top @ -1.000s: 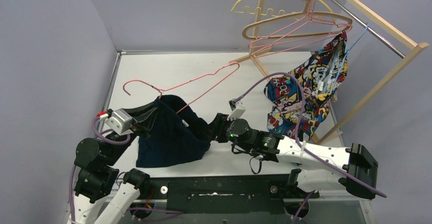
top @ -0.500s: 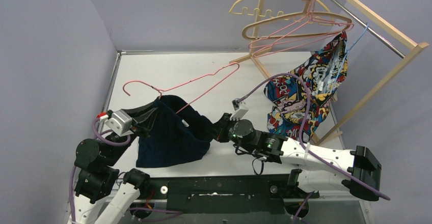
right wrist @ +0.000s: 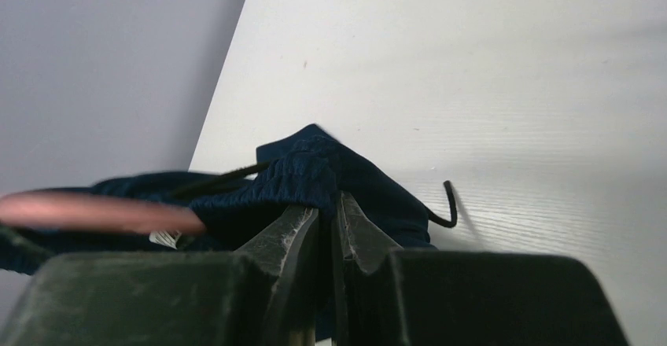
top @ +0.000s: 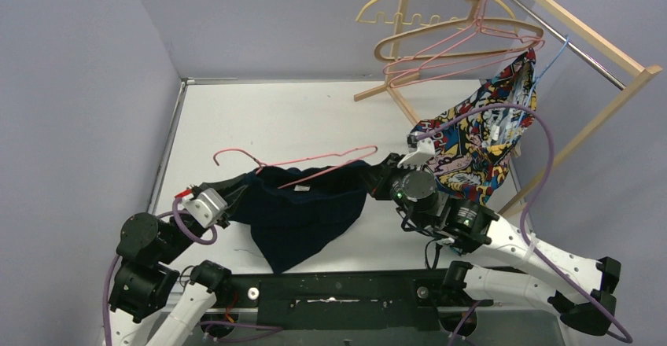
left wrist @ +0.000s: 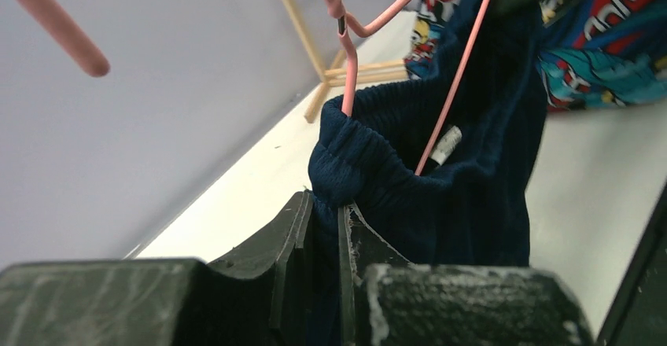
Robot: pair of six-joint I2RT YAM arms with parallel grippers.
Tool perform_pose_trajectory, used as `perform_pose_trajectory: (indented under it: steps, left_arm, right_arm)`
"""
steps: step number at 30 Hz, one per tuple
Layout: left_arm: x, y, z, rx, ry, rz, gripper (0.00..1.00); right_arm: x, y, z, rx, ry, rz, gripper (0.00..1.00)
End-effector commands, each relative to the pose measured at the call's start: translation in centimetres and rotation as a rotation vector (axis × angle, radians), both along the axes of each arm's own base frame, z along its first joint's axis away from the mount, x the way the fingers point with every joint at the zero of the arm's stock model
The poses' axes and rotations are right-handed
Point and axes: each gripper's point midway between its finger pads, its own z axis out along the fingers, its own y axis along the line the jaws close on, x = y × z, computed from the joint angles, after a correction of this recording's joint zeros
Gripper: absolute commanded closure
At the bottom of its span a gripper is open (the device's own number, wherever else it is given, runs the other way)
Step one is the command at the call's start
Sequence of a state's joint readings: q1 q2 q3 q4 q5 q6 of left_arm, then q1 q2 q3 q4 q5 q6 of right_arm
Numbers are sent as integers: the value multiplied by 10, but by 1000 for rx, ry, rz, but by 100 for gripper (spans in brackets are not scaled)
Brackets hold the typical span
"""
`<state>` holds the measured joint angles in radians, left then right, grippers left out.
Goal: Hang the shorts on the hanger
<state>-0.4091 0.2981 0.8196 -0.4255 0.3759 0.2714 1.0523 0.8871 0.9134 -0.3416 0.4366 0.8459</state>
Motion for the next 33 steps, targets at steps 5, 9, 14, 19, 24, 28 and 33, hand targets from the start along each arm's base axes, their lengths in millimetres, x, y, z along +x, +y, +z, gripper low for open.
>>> perform_pose_trajectory:
  steps: [5,9,14,19,24,28,33]
  left_arm:
    - [3,-19,-19,139,-32,-125,100]
    - [19,-13,-22,179,-9,-60,100]
    - [31,-6,-24,223,-12,-3,100]
    - [42,-3,-31,292,9,21,100]
    - [54,-5,-37,336,32,21,100]
    - [56,-11,-44,357,41,-16,100]
    - [65,-12,-44,399,9,-14,100]
  right_arm:
    - [8,-60,58,-64,-91,-171,100]
    - [5,-69,61,-87,-86,-189,100]
    - [4,-81,63,-112,-79,-222,100]
    - [5,-84,72,-127,-97,-223,100]
    - [10,-76,77,-172,-124,-199,100]
    - [13,-64,79,-217,-118,-160,100]
    - [18,-57,83,-284,-114,-140,100]
